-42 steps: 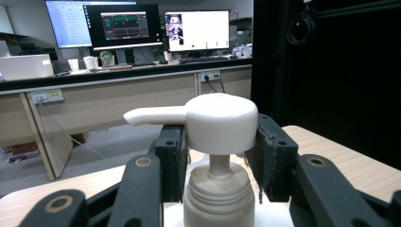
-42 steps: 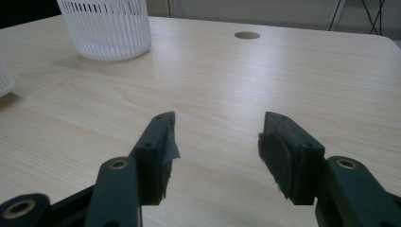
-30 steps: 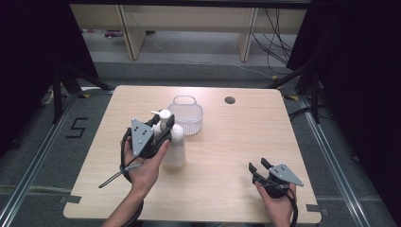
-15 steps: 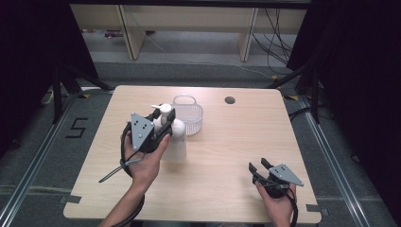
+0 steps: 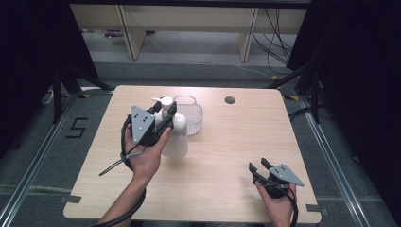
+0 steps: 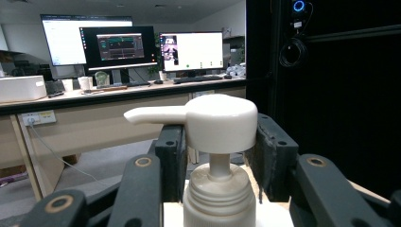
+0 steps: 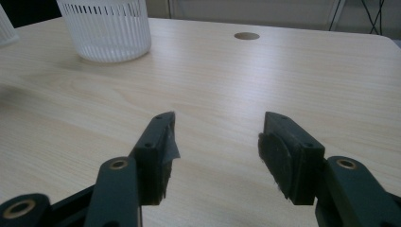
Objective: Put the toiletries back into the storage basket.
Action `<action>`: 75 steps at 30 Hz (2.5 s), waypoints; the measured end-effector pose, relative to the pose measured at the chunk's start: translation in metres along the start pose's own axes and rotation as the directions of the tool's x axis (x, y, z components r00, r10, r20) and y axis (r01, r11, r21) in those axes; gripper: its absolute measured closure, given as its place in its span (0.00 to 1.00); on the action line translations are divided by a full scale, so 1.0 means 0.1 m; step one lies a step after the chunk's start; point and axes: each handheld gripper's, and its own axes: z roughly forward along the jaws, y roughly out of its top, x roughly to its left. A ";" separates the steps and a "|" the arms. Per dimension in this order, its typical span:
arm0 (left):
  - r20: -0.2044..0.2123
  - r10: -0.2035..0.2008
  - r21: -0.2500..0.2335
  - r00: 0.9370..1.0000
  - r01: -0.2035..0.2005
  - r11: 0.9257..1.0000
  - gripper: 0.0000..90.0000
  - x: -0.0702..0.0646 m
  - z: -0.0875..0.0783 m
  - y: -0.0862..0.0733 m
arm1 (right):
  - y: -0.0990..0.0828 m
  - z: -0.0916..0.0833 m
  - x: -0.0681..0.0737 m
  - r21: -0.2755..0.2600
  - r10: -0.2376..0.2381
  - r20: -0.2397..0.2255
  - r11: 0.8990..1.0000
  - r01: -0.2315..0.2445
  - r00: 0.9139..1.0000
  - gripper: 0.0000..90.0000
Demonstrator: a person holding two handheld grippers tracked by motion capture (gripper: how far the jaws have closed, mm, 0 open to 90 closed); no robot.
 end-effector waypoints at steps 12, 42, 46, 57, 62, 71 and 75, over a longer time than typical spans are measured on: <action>0.001 -0.003 0.000 1.000 0.003 1.000 0.66 0.02 0.06 0.05 | 0.00 0.00 0.01 -0.003 0.008 0.001 1.000 -0.008 1.000 0.51; -0.009 -0.008 -0.023 1.000 0.008 1.000 0.66 0.06 0.22 0.18 | 0.00 0.00 0.00 -0.007 0.002 0.001 1.000 -0.002 1.000 0.51; -0.009 -0.011 -0.028 1.000 0.010 1.000 0.66 0.06 0.24 0.20 | 0.00 0.00 -0.01 -0.013 -0.009 0.008 1.000 0.010 1.000 0.51; -0.012 -0.011 -0.036 1.000 0.010 0.999 0.66 0.07 0.30 0.24 | 0.00 0.00 -0.01 -0.012 -0.009 0.006 1.000 0.009 1.000 0.51; -0.014 -0.007 -0.034 1.000 0.007 0.999 0.66 0.07 0.33 0.26 | 0.00 0.00 -0.01 -0.015 -0.010 0.006 1.000 0.010 1.000 0.51; -0.011 -0.010 -0.035 1.000 0.010 0.999 0.66 0.06 0.39 0.29 | 0.00 -0.01 0.01 0.002 0.018 0.000 1.000 -0.018 1.000 0.51; -0.012 -0.010 -0.037 1.000 0.010 0.999 0.66 0.06 0.41 0.30 | 0.00 0.00 -0.01 -0.014 -0.011 0.007 1.000 0.011 1.000 0.51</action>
